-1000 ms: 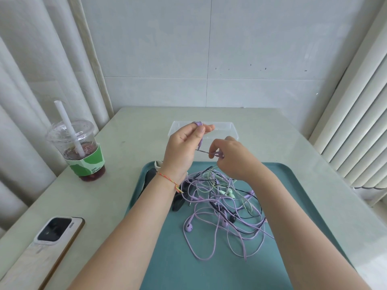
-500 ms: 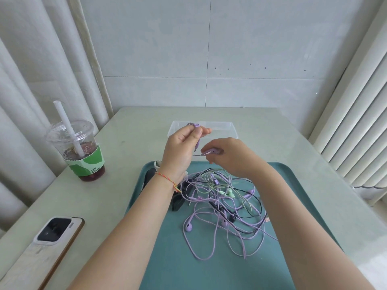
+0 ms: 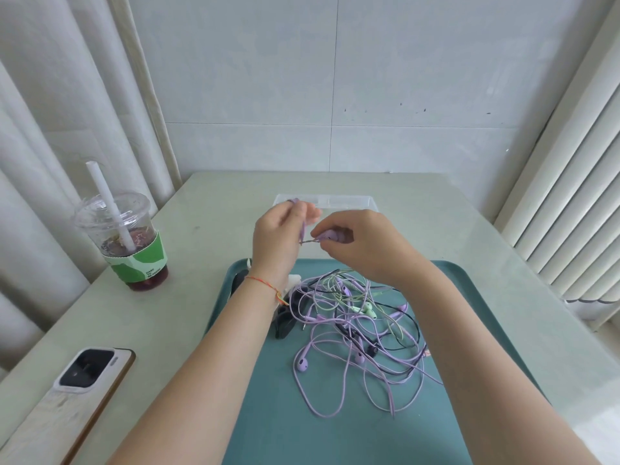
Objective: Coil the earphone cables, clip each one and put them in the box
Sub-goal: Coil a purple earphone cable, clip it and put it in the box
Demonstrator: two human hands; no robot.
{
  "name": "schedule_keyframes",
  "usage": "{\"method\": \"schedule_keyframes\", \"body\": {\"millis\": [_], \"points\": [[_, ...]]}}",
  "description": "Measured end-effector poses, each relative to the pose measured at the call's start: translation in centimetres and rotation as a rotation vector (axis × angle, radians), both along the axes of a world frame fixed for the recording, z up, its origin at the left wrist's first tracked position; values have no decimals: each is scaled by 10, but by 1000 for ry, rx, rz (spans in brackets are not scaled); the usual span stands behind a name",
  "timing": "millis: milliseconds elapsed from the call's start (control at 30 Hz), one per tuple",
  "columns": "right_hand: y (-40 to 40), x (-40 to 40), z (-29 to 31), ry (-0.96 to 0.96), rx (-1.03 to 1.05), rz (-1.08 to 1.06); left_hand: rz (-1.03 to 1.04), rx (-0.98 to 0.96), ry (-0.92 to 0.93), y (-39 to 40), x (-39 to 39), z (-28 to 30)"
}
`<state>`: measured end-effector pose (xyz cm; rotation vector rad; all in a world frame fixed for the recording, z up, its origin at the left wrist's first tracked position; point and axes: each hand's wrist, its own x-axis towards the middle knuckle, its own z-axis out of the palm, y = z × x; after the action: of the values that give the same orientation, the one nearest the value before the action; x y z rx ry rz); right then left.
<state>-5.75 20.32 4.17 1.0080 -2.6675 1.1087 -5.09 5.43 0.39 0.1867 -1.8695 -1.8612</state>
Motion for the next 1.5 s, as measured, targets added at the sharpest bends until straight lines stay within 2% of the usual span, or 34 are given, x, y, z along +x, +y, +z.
{"method": "schedule_keyframes", "body": {"millis": [33, 100, 200, 333, 567, 867, 967, 1133, 1333, 1433, 1500], "points": [[0, 1, 2, 11, -27, -13, -20, -114, -60, 3, 2, 2], [2, 0, 6, 12, -68, -40, -175, -154, -150, 10, 8, 6], [7, -2, 8, 1, -64, -58, -421, -58, -235, 14, 13, 10], [9, -5, 5, -49, -52, -46, -541, 84, -358, 12, 14, 12], [4, -3, 1, -38, 33, -29, -352, -145, -450, 17, 16, 18], [-9, 1, -8, 51, 36, 36, -72, -355, -429, 9, 4, 9], [-11, 0, -11, 37, 15, 16, -81, -375, -388, 7, 2, 8], [-9, -1, -11, -58, -53, 27, -260, -351, -343, 4, 6, 14], [-14, 0, -12, -83, -143, -53, -335, -234, -351, -7, 12, 26], [-20, -1, -9, -91, -217, -84, -285, -232, -334, -25, 11, 31], [-24, -3, -6, -78, -221, -112, -183, -319, -326, -44, 11, 29]]}}
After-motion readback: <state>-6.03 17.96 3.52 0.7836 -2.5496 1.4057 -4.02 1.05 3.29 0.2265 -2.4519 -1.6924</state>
